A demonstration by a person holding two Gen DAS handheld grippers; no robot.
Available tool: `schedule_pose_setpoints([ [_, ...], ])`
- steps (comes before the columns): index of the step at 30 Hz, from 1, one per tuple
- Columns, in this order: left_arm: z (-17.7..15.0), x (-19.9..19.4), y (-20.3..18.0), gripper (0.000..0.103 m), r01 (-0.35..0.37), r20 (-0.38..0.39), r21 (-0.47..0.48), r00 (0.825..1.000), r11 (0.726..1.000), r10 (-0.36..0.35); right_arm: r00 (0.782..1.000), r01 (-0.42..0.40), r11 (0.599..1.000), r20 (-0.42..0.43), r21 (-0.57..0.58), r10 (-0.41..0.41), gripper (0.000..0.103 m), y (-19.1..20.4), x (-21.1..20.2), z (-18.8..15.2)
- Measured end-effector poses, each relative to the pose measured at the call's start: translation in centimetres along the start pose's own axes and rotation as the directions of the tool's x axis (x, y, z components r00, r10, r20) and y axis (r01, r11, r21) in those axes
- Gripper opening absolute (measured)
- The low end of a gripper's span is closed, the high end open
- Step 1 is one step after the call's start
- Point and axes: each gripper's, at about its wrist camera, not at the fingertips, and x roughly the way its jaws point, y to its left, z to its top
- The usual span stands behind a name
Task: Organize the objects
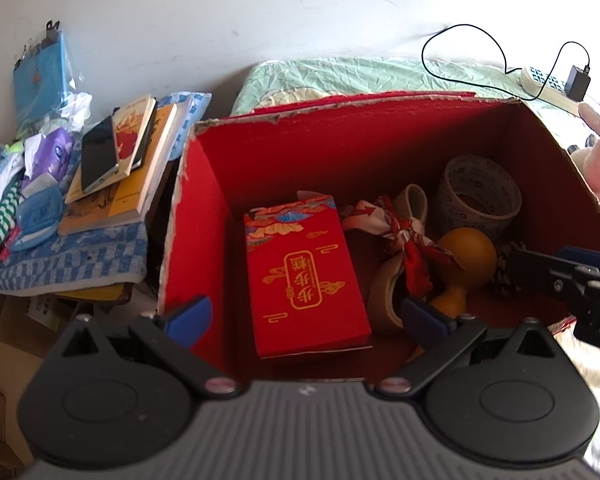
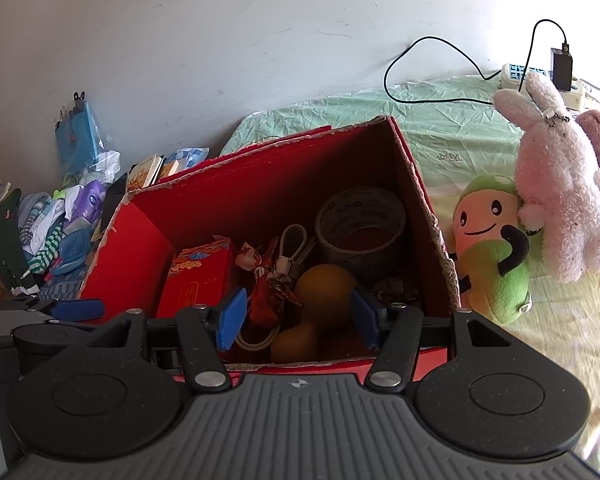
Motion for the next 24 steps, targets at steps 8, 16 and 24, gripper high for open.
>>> schedule_pose_setpoints([
  [8, 0.0, -0.3, 0.2, 0.101, -0.007, 0.003, -0.003, 1.0, 1.0, 0.007, 1.0, 0.005, 1.0, 0.012, -0.018, -0.004, 0.059, 0.2, 0.0, -0.3],
  [16, -0.1, -0.3, 0.4, 0.101, -0.018, 0.003, -0.005, 1.0, 1.0, 0.018, 1.0, 0.009, 1.0, 0.004, -0.01, -0.009, 0.06, 0.2, 0.0, -0.2],
  [24, 0.4, -1.0, 0.5, 0.099, -0.028, 0.039, -0.008, 0.999, 1.0, 0.028, 1.0, -0.012, 0.999, -0.008, 0.046, 0.012, 0.06, 0.1, -0.5, 0.4],
])
